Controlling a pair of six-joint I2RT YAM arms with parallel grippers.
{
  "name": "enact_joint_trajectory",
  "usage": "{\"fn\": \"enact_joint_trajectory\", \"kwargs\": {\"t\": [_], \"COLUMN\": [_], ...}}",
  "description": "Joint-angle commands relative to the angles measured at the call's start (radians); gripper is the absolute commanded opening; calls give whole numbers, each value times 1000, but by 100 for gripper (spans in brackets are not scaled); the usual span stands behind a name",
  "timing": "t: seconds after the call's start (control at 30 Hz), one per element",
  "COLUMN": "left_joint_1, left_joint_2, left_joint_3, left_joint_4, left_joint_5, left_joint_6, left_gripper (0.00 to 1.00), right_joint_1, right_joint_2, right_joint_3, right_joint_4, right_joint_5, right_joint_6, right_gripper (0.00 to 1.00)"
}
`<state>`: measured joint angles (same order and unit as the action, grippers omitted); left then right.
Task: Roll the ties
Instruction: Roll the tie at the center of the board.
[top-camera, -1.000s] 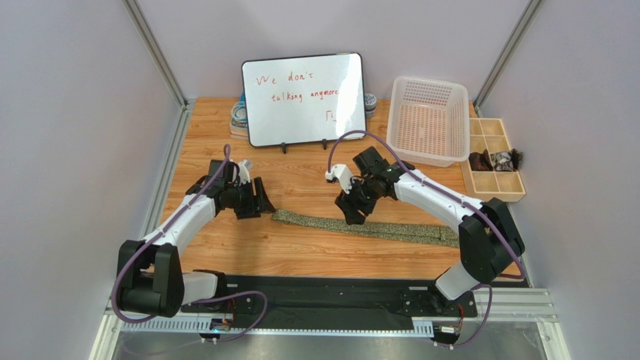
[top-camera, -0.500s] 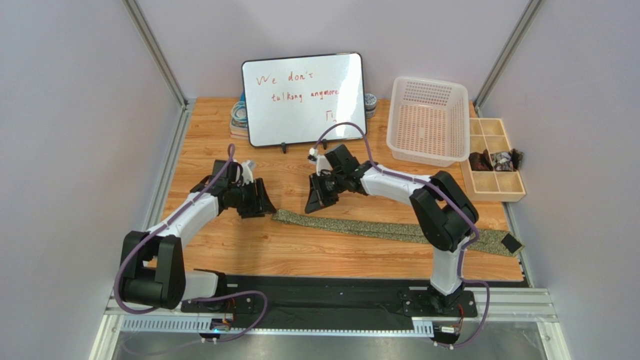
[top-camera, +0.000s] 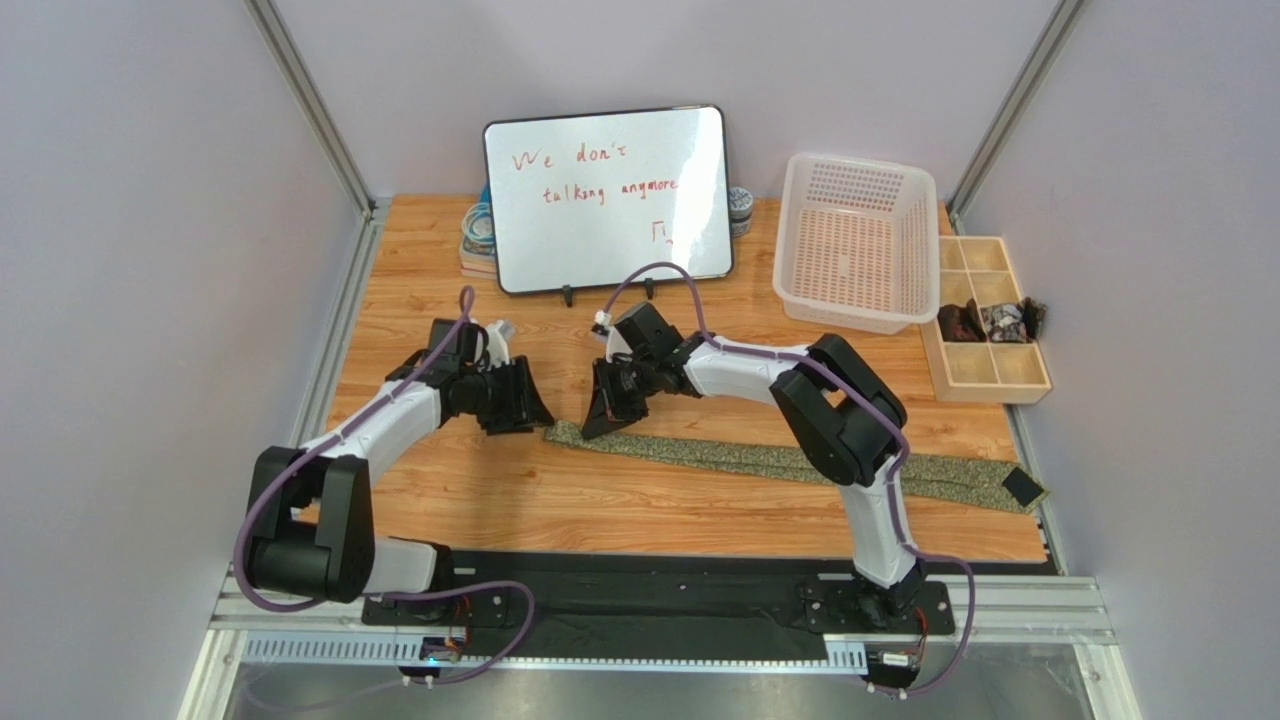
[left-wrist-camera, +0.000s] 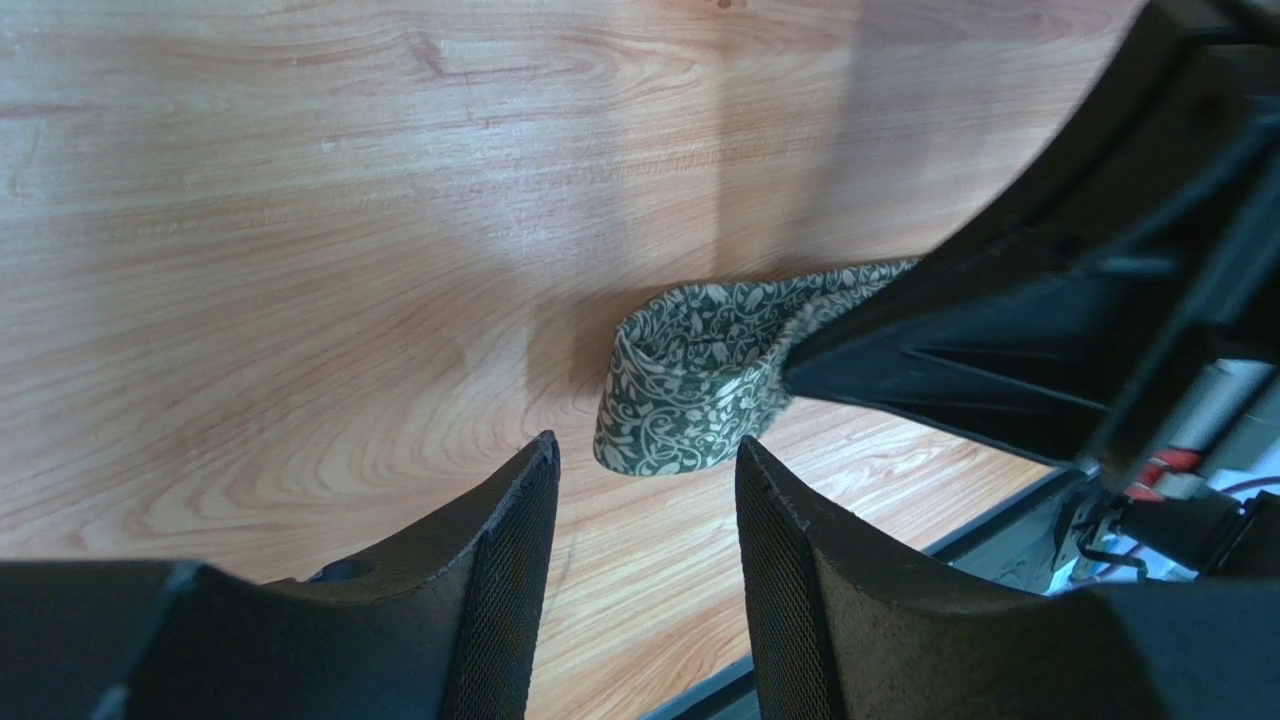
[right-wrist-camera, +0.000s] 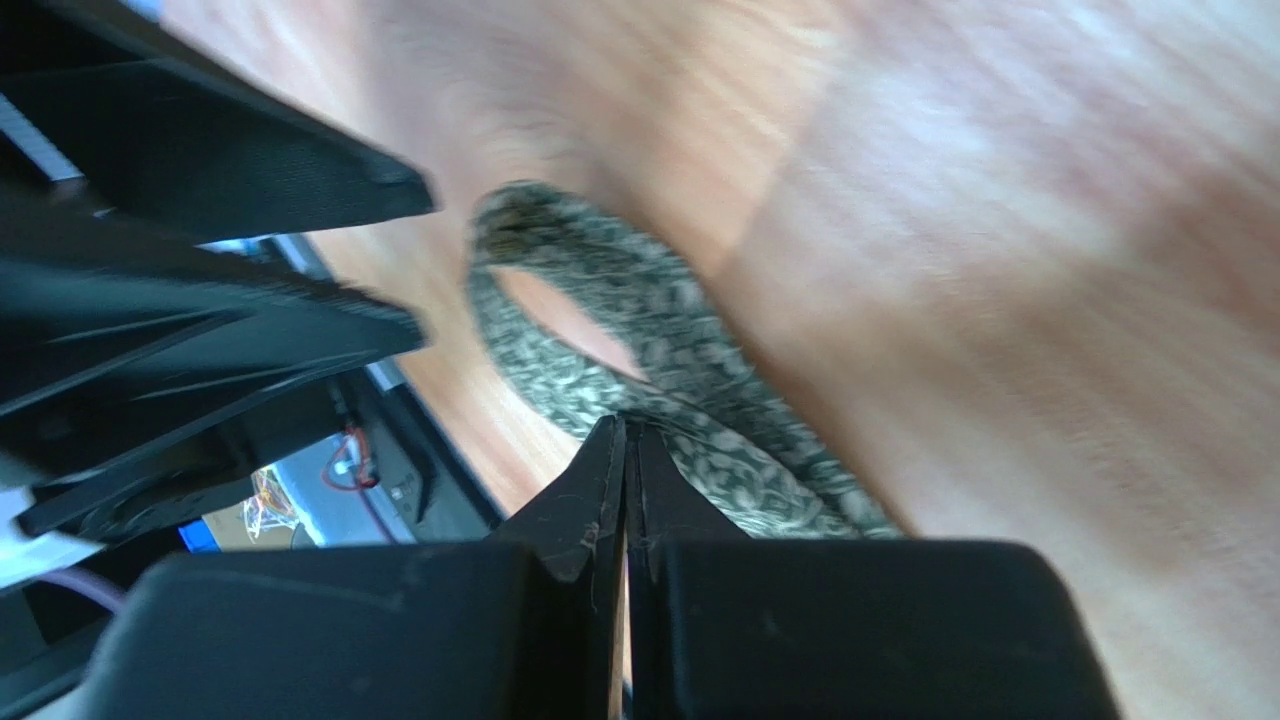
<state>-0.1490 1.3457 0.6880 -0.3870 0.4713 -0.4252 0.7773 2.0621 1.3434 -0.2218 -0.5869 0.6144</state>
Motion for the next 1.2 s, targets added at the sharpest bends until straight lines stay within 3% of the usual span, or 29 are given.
{"fn": "enact_joint_trajectory", "kwargs": {"t": [0.0, 0.33, 0.67, 0.77, 1.17], "left_joint_1": [-6, -15, -92, -119, -123], "left_joint_2": [20, 39, -5, 9, 35], "left_joint_3": [-2, -21, 4, 4, 7], "left_joint_4": [57, 91, 132, 135, 106], "left_joint_5": [32, 59, 110, 101, 32], "left_joint_6": [-1, 5, -18, -20, -21], "left_gripper": [53, 49, 6, 0, 0], "right_joint_1": [-3, -4, -4, -4, -76], "right_joint_2": [52, 102, 101, 87, -82], "right_joint_3": [40, 62, 63, 66, 43], "right_joint_4": [-13, -51, -62, -70, -217], "right_joint_5": [38, 65, 62, 56, 7], "right_joint_6": [5, 7, 8, 10, -36], "right_gripper": [0, 0, 0, 0, 3]}}
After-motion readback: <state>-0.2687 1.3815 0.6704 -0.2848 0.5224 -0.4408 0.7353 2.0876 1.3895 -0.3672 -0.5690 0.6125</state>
